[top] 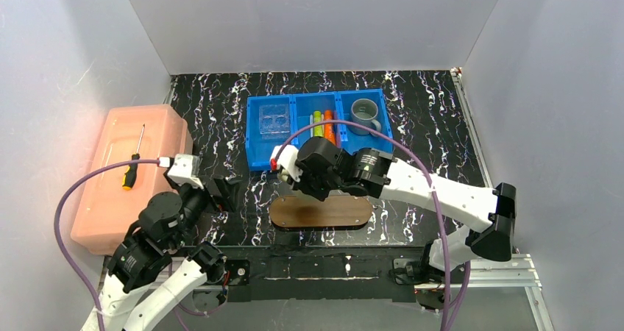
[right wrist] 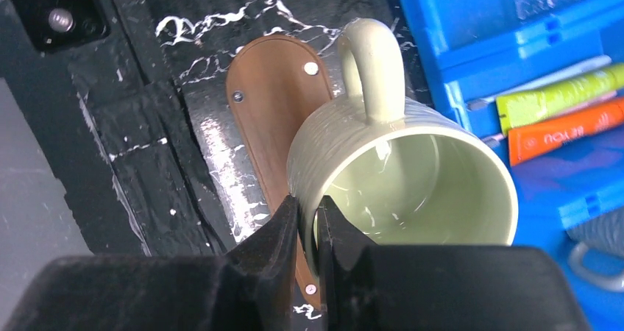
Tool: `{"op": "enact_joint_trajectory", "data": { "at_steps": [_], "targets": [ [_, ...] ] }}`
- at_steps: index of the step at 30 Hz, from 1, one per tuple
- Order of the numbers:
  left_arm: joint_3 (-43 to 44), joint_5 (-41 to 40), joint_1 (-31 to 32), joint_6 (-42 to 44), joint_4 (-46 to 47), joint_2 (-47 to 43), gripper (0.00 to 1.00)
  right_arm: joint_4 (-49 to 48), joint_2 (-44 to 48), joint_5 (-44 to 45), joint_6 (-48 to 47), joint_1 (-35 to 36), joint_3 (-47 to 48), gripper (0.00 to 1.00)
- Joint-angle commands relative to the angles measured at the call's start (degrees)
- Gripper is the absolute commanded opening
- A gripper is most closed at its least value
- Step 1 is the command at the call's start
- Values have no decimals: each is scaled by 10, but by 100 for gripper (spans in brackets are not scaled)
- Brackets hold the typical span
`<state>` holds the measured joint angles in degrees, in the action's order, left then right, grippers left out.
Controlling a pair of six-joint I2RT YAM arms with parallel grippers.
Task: Prepare toiletry sets of a toothbrush and toothpaste on the tray
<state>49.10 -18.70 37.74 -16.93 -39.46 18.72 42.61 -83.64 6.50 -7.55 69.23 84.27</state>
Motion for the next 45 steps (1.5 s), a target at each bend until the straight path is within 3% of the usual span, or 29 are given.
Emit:
{"op": "enact_joint_trajectory", "data": {
  "at_steps": [1, 9, 17, 45],
  "targets": [
    [-8, -73, 2, -11, -1, -31, 99, -69, -5, -54, -94, 24, 3, 1],
    [-11, -93, 2, -12, -2, -57, 99, -49, -44, -140, -214, 58, 15, 1],
    [-11, -110, 2, -17, -8, -63, 99, -61, -73, -173, -266, 62, 8, 1],
    [-11, -118, 2, -19, -11, -67, 99, -84, -154, -163, -300, 58, 34, 1]
  ]
}}
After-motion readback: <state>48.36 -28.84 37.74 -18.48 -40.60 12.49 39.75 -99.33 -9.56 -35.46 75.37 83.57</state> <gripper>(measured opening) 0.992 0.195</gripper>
